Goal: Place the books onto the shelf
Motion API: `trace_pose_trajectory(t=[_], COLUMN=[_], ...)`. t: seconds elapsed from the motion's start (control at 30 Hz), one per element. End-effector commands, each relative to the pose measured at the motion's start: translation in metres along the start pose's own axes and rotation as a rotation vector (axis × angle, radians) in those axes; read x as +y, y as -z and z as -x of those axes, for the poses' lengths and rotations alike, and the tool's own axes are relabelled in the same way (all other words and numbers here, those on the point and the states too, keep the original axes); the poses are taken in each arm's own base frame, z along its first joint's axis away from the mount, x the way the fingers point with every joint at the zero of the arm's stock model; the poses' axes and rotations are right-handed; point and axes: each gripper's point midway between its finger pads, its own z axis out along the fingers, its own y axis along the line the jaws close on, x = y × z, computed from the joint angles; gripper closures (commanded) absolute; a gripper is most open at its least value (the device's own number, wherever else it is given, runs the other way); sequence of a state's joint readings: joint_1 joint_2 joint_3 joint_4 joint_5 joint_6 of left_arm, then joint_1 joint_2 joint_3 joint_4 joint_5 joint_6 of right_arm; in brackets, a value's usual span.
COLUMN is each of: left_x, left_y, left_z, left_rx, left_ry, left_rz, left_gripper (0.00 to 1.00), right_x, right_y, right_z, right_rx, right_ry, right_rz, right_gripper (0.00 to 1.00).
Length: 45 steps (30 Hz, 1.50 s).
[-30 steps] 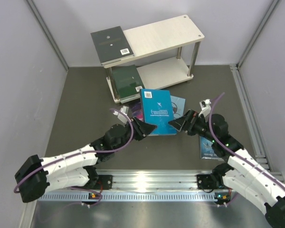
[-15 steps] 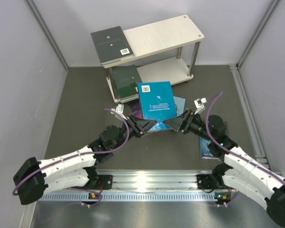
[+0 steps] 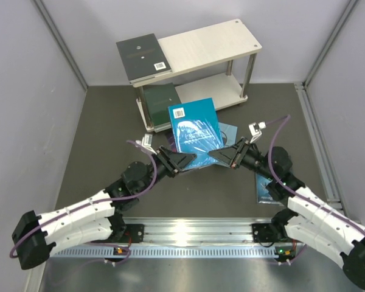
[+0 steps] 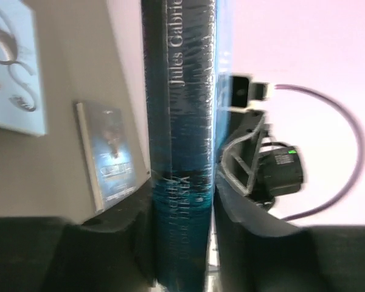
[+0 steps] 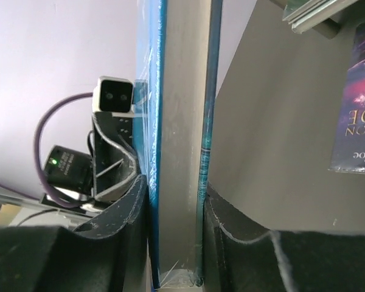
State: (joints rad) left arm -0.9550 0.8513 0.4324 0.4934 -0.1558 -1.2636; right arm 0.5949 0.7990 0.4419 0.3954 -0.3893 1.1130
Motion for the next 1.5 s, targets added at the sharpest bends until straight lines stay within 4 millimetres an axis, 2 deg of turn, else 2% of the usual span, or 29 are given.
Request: trace_pose_trajectory(t=[0.0,0.07,0.1,0.17,0.4,0.43,0.47,0.5,0.53,0.57,0.6,0.63,0.67,0.7,0.77,0.8,0.87,0.9,0.97,1.0,1.03,1.1,1.13,1.2,1.23,1.37,1.4,1.43,1.47], left_x=[0.006,0.010,0.014,0.027,0.081,0.101,0.100,0.106,0.127,0.122,0.128,0.143,0.143,0.153,0.158,0.160,0.159,0.162,0.163,0.167,0.165,0.167,0.166,0.168,0.169,0.167,0.168,0.168,0.168], left_y=[-0.002,-0.001,0.000,0.005,0.041,0.047,0.045,0.045,0.051,0.045,0.045,0.049,0.047,0.050,0.051,0.051,0.052,0.053,0.054,0.057,0.056,0.056,0.056,0.056,0.055,0.054,0.055,0.055,0.055], left_z=[0.025,0.032,0.033,0.038,0.061,0.057,0.057,0.054,0.047,0.044,0.041,0.037,0.036,0.033,0.031,0.031,0.031,0.031,0.034,0.033,0.034,0.034,0.033,0.032,0.032,0.030,0.029,0.029,0.029], left_rx=[-0.080,-0.084,-0.081,-0.084,-0.163,-0.152,-0.167,-0.165,-0.142,-0.152,-0.148,-0.135,-0.140,-0.131,-0.125,-0.129,-0.137,-0.138,-0.161,-0.163,-0.176,-0.175,-0.176,-0.169,-0.167,-0.162,-0.159,-0.159,-0.159], left_ry=[-0.167,-0.240,-0.266,-0.335,-0.493,-0.512,-0.504,-0.501,-0.512,-0.496,-0.498,-0.504,-0.501,-0.509,-0.517,-0.516,-0.518,-0.519,-0.509,-0.507,-0.501,-0.501,-0.499,-0.502,-0.504,-0.499,-0.501,-0.500,-0.501], left_rz=[0.148,0.215,0.240,0.309,0.519,0.548,0.515,0.501,0.525,0.466,0.463,0.479,0.460,0.474,0.476,0.469,0.456,0.453,0.450,0.453,0.442,0.441,0.435,0.437,0.438,0.419,0.419,0.418,0.412], left_gripper=[0.53,0.33,0.15,0.02,0.01,0.01,0.01,0.01,0.01,0.01,0.01,0.01,0.01,0.01,0.01,0.01,0.01,0.01,0.01,0.01,0.01,0.01,0.01,0.01,0.01,0.01,0.01,0.01,0.01], right_x=[0.004,0.010,0.012,0.021,0.053,0.069,0.076,0.095,0.102,0.110,0.116,0.138,0.147,0.170,0.180,0.201,0.209,0.227,0.230,0.248,0.242,0.264,0.257,0.270,0.262,0.260,0.274,0.260,0.261], right_y=[0.001,-0.001,-0.001,-0.003,-0.004,-0.005,-0.005,-0.004,-0.007,-0.008,-0.008,-0.009,-0.010,-0.007,-0.012,-0.009,-0.018,-0.017,-0.030,-0.029,-0.043,-0.046,-0.061,-0.066,-0.076,-0.101,-0.100,-0.119,-0.125], right_z=[0.013,0.018,0.020,0.026,0.058,0.069,0.074,0.083,0.088,0.092,0.094,0.104,0.108,0.118,0.123,0.130,0.137,0.145,0.156,0.165,0.171,0.189,0.199,0.218,0.230,0.260,0.269,0.274,0.277], right_rx=[-0.031,-0.038,-0.040,-0.047,-0.096,-0.117,-0.126,-0.144,-0.146,-0.148,-0.143,-0.156,-0.160,-0.184,-0.175,-0.195,-0.190,-0.214,-0.221,-0.247,-0.250,-0.302,-0.318,-0.387,-0.429,-0.546,-0.580,-0.584,-0.586], right_ry=[0.198,0.214,0.221,0.237,0.342,0.372,0.381,0.396,0.407,0.410,0.411,0.422,0.426,0.437,0.431,0.441,0.424,0.432,0.408,0.411,0.386,0.384,0.359,0.336,0.315,0.231,0.204,0.171,0.147], right_rz=[-0.030,-0.033,-0.033,-0.029,-0.064,-0.049,-0.052,-0.031,-0.026,-0.021,-0.020,0.015,0.025,0.057,0.060,0.098,0.106,0.134,0.130,0.159,0.141,0.182,0.160,0.184,0.161,0.205,0.253,0.239,0.263], right_gripper=[1.00,1.00,1.00,1.00,1.00,1.00,1.00,1.00,1.00,1.00,1.00,1.00,1.00,1.00,1.00,1.00,1.00,1.00,1.00,1.00,1.00,1.00,1.00,1.00,1.00,1.00,1.00,1.00,1.00])
